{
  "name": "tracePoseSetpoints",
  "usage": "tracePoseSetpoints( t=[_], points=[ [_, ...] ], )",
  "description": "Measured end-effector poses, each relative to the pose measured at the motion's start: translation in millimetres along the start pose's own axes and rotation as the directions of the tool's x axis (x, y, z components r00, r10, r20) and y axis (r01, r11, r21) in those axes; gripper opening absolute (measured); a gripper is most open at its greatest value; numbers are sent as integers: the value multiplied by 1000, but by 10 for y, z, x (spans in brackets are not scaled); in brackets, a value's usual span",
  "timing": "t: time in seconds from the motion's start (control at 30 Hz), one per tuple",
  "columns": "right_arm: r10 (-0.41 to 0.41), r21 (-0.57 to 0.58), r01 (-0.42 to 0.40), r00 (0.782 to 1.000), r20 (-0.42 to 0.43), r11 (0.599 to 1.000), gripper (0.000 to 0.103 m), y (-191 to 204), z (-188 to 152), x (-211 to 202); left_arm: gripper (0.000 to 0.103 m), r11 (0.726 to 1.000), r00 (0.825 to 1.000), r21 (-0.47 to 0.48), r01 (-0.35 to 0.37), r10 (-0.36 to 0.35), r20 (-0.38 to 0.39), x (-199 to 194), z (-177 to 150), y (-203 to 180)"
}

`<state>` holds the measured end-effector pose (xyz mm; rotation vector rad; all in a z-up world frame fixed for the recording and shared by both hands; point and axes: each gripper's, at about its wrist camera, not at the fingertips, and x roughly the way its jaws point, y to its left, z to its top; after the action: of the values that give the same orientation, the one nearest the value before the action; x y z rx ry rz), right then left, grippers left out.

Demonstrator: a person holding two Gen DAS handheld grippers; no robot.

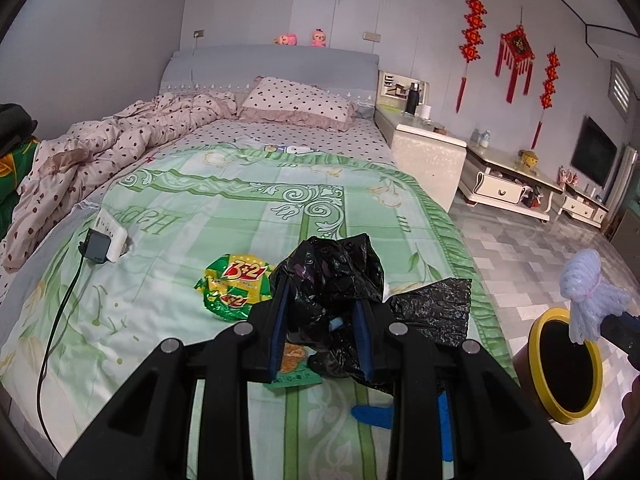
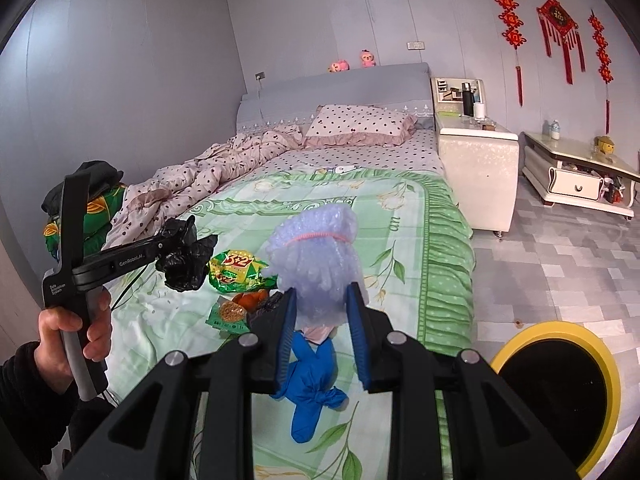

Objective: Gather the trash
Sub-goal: 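Carry the black bag with the left tool while the right tool carries the scrunchie toward the bin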

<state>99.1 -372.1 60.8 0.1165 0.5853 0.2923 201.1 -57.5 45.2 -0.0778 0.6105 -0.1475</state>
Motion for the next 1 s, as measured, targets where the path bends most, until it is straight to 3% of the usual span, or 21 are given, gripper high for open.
tracePoseSetpoints(
  t=[0.53,1.0],
  points=[
    [-111,58,105,989,102,993,24,-553,212,-600,27,985,987,75,155,-157,18,-198,277,-1072],
    [-231,122,213,959,164,970,24,-1055,295,-1098,27,959,966,120,258,-260,1,-240,404,-1910]
  ],
)
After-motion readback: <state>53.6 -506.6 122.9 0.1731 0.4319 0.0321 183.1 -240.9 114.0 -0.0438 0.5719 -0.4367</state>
